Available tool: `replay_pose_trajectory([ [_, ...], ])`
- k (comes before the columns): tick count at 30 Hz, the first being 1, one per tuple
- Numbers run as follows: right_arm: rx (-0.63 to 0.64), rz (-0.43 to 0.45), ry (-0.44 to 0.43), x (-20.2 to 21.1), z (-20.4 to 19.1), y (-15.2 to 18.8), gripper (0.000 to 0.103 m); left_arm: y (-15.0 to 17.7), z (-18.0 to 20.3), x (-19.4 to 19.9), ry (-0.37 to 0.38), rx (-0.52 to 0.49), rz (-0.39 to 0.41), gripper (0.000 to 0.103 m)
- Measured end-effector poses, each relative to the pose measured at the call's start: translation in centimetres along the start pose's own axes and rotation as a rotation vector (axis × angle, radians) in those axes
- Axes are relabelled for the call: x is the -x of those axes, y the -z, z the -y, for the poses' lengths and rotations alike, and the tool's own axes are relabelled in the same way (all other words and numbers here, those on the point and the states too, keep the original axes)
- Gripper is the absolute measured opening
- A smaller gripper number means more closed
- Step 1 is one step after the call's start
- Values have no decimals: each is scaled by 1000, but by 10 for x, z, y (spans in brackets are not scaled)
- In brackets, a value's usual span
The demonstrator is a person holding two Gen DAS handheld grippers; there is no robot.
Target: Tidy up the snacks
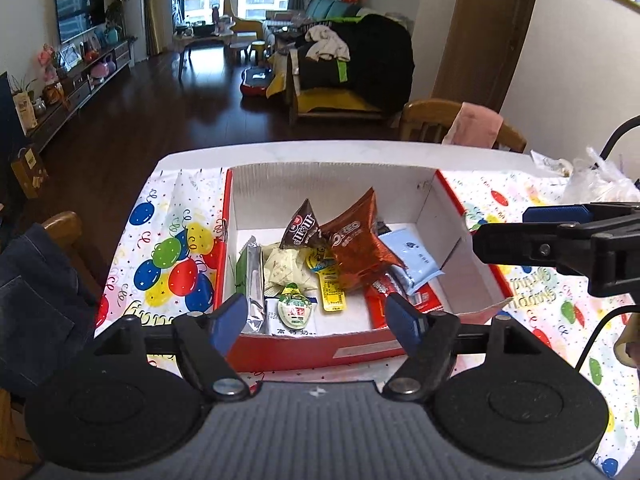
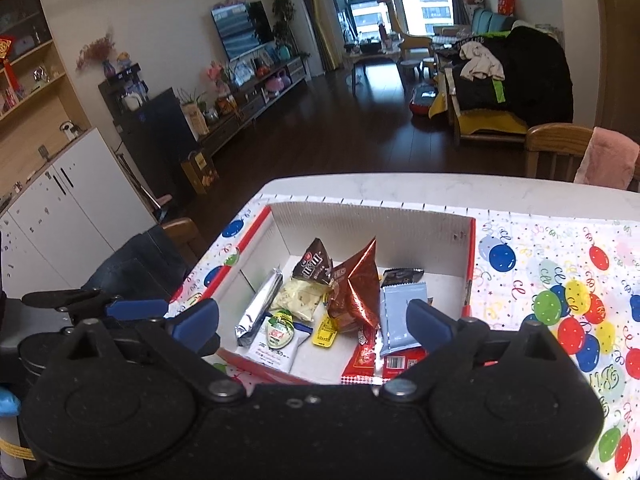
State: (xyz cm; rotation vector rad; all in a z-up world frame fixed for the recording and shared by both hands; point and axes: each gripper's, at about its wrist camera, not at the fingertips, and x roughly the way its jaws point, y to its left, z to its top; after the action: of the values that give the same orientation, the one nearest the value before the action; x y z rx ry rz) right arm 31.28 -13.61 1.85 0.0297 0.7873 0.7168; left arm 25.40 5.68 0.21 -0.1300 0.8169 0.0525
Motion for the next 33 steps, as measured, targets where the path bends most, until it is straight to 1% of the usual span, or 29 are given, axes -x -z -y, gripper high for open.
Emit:
replay_pose_trajectory([
  [2,8,10,3,4,-3,3,103,2,0,8,12,1,18,82],
  [7,19,38,16,17,-9,12,103,8,-1,24,30,14,48,83],
  [10,12,55,17,24,-11,18,103,12,-1,33,38,13,64,88],
  [14,28,73,27,33,-14,23,103,15,-3,43,53,30,84,90],
  [15,33,77,29,35,-15,24,103,16,-4,44,55,34,88,91],
  [17,31,88,32,38,-16,27,103,17,-6,48,55,43,102,103],
  [21,18,107,30,45,-15,32,103,17,-7,55,60,52,120,103],
  [24,38,123,43,50,-19,36,103,18,-6,60,59,48,137,103],
  [26,55,139,53,53,-21,37,103,18,-6,65,72,46,148,103],
  [33,78,175,68,62,-27,42,103,21,-1,73,52,35,173,103],
])
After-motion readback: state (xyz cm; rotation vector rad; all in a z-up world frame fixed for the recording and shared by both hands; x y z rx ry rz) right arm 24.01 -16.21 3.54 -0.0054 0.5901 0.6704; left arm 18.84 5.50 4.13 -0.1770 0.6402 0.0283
